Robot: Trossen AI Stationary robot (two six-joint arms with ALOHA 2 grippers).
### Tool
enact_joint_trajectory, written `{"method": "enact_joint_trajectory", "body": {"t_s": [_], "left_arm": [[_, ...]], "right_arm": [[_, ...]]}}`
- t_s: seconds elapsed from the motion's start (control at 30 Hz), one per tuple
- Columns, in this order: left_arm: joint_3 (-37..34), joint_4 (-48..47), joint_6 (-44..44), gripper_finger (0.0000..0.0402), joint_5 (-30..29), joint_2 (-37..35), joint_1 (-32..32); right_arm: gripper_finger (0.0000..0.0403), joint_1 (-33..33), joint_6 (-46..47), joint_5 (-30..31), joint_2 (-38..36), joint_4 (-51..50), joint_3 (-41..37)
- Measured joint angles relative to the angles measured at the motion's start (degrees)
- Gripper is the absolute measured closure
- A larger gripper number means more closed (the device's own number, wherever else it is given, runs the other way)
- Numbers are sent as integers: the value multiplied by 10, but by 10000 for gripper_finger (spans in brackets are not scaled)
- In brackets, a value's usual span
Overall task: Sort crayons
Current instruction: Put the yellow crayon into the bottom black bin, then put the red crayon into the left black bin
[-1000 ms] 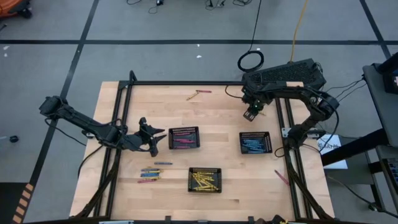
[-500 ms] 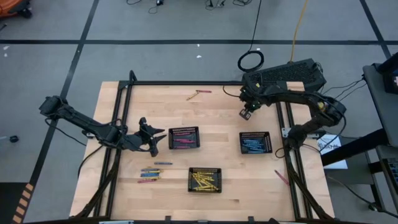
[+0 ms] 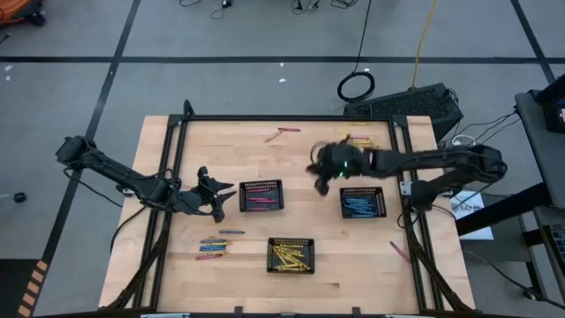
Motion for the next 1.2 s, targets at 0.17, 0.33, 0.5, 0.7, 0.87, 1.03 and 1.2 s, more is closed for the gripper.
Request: {"method": "enact_joint_trajectory", "body": {"t_s": [0.17, 0.33, 0.5, 0.7, 0.87, 1.03, 1.2], "left_arm": [[0, 0, 0, 288, 0, 0, 0], [0, 0, 0, 288, 0, 0, 0], [0, 0, 0, 288, 0, 0, 0], [0, 1, 0, 288, 0, 0, 0], [0, 1, 0, 288, 0, 0, 0], [0, 1, 0, 288, 0, 0, 0], [0, 1, 0, 288, 0, 0, 0]], "right_arm": [[402, 127, 29, -1, 50, 161, 0], [402, 234, 37, -1, 128, 297, 0], [396, 298, 38, -1, 200, 357, 0], [384, 325, 48, -1, 248, 358, 0], [358, 321, 64, 9, 263, 353, 0], [314, 313, 63, 17, 257, 352, 1], [286, 310, 50, 14, 222, 322, 1]]}}
